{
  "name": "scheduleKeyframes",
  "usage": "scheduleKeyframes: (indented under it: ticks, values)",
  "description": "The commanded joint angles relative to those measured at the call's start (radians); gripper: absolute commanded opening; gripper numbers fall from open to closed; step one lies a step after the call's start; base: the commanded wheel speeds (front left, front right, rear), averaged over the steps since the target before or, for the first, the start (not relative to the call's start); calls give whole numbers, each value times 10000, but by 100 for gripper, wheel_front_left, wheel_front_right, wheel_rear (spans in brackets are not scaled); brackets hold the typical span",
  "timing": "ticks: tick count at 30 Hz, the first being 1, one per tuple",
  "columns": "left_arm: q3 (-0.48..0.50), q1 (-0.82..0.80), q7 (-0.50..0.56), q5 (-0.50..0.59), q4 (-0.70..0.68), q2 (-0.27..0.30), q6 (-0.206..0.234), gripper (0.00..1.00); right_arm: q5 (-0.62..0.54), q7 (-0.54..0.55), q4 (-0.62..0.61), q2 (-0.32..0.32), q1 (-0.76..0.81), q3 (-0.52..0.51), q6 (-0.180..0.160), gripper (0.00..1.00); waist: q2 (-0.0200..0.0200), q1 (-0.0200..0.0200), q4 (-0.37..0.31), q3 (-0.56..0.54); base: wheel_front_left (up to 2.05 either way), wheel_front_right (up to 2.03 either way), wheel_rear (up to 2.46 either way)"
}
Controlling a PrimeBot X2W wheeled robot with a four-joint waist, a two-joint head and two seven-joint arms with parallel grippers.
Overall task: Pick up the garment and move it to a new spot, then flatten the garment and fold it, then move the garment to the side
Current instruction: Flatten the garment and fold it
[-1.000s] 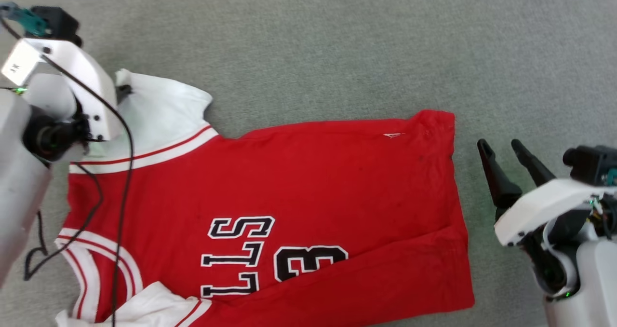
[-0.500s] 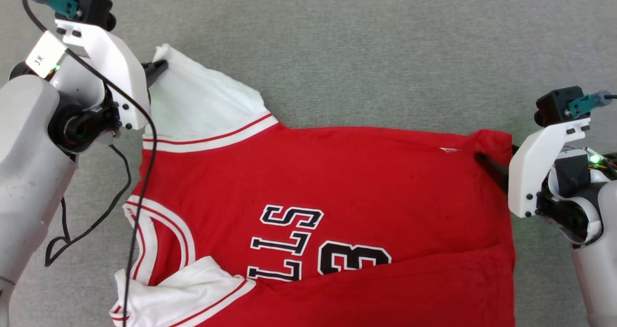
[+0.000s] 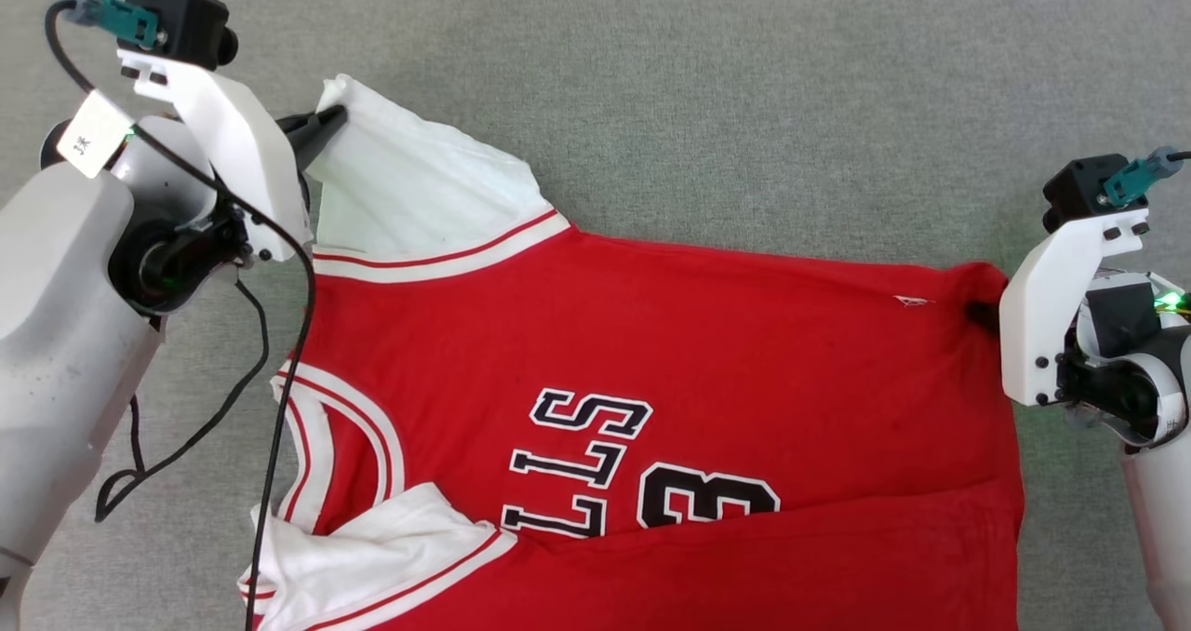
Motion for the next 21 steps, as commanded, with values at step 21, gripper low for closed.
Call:
scheduleKeyframes:
  ticks: [21]
  values:
    - [546,4814,-3260,-920,-1842,370,1191,0,281,-2470,-1771,894,3863,-1548,-8,0,0,0,634,-2884,0,0,0]
